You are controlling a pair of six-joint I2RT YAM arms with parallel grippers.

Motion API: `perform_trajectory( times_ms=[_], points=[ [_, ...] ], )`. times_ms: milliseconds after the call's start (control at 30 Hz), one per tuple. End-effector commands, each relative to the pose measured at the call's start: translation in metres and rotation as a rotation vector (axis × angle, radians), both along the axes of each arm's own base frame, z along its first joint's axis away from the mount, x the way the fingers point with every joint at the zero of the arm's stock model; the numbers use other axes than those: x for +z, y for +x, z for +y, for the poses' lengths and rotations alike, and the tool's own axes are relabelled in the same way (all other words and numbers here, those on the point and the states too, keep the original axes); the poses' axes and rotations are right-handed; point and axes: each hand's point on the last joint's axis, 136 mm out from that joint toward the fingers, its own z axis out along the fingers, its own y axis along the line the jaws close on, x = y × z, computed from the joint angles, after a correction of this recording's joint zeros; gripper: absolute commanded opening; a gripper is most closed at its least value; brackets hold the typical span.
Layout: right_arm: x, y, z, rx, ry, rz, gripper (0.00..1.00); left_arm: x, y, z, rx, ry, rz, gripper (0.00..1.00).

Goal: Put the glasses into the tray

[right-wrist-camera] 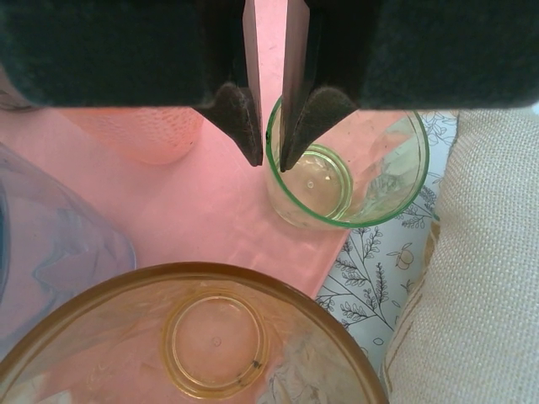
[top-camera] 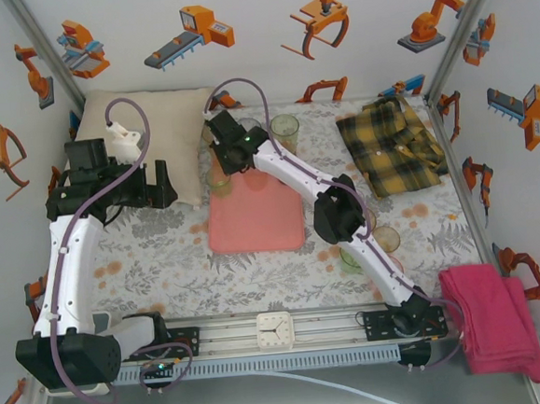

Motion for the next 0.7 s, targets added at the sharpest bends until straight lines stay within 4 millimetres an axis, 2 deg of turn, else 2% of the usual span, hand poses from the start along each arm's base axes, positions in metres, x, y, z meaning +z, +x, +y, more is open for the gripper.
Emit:
perform_trajectory(
  times_ms=[0,667],
  points=[
    [0.0110,0.0093,0.0002,-0.026,0.029,-0.026,0.17,0.0035,-0.0026,-0.0001,0.003,-0.016,-0.015,0.89],
    [0.0136,0.0147,-0.0016,-0.040,0.038,-0.037,0.15,0.0046,-0.0033,0.0001,0.003,-0.015,-0.021,0.89]
  ],
)
